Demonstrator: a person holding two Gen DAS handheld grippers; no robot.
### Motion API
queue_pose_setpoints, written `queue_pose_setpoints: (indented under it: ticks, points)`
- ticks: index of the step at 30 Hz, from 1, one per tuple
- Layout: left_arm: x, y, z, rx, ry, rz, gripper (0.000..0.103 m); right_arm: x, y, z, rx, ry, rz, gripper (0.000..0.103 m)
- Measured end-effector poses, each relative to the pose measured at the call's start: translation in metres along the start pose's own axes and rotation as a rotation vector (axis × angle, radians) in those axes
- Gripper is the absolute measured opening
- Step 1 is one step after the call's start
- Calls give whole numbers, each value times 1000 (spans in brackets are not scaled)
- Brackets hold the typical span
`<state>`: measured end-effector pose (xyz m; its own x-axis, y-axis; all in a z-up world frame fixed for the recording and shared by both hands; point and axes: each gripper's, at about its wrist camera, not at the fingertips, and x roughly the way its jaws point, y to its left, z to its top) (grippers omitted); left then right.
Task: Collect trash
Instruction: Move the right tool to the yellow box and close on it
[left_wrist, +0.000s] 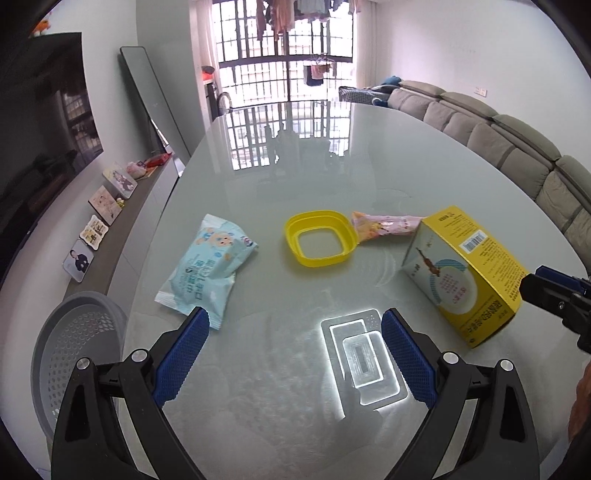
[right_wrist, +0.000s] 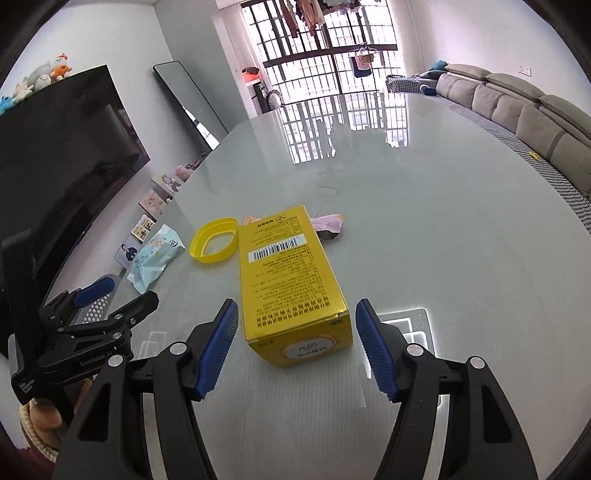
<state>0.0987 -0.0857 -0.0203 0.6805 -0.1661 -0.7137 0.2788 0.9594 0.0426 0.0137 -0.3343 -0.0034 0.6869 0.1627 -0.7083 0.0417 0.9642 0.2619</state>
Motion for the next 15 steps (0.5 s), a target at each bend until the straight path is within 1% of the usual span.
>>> queue_pose_setpoints:
  ticks: [2, 5, 9, 15]
  points:
    - [1, 13, 1, -19, 0, 19, 93, 7, 5, 10, -10, 23, 0, 64]
    - [1, 31, 1, -43, -4, 39, 93, 19, 13, 23, -42, 71, -38, 64]
    - [0, 47, 2, -71, -13, 51, 93, 33, 30, 32, -97, 123, -82, 64]
    - [2, 58, 0, -86, -8, 45, 93, 52, 42, 42, -160, 184, -128, 72]
